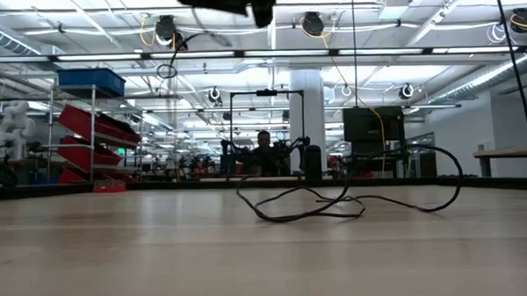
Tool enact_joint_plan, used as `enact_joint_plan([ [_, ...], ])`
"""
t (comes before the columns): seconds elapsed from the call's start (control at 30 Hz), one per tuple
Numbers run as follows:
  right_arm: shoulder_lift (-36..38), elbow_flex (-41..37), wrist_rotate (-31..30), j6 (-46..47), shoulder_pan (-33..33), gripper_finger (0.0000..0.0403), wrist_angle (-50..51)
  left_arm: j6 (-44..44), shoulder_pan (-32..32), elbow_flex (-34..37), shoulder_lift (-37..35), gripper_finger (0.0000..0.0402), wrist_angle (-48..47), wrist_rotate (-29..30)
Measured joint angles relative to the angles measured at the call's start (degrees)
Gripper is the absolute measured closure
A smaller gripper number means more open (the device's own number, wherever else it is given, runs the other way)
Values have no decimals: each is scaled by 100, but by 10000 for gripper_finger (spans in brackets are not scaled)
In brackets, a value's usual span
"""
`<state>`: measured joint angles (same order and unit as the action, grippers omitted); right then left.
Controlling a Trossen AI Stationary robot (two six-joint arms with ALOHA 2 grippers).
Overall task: Coil cords
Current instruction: Uncoil the black wire from the spool
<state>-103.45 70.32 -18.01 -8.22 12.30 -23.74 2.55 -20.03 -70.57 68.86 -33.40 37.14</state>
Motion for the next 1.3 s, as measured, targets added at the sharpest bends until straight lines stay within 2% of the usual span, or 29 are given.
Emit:
enact_joint_plan([
  [0.43, 1896, 1, -760, 156, 335, 402, 2263, -14, -60, -2, -49, 402, -64, -12],
  [0.67, 2573, 1, -1234, 293, 406, 403, 3179, -44, -166, -2, -128, 402, -58, -56],
  [1.17, 2840, 1, -1229, 438, 403, 403, 3975, -10, -187, -2, -262, 402, -245, -59],
  [1.3, 2840, 1, -1217, 334, 386, 403, 3916, 0, -186, -2, -260, 402, -221, -251],
])
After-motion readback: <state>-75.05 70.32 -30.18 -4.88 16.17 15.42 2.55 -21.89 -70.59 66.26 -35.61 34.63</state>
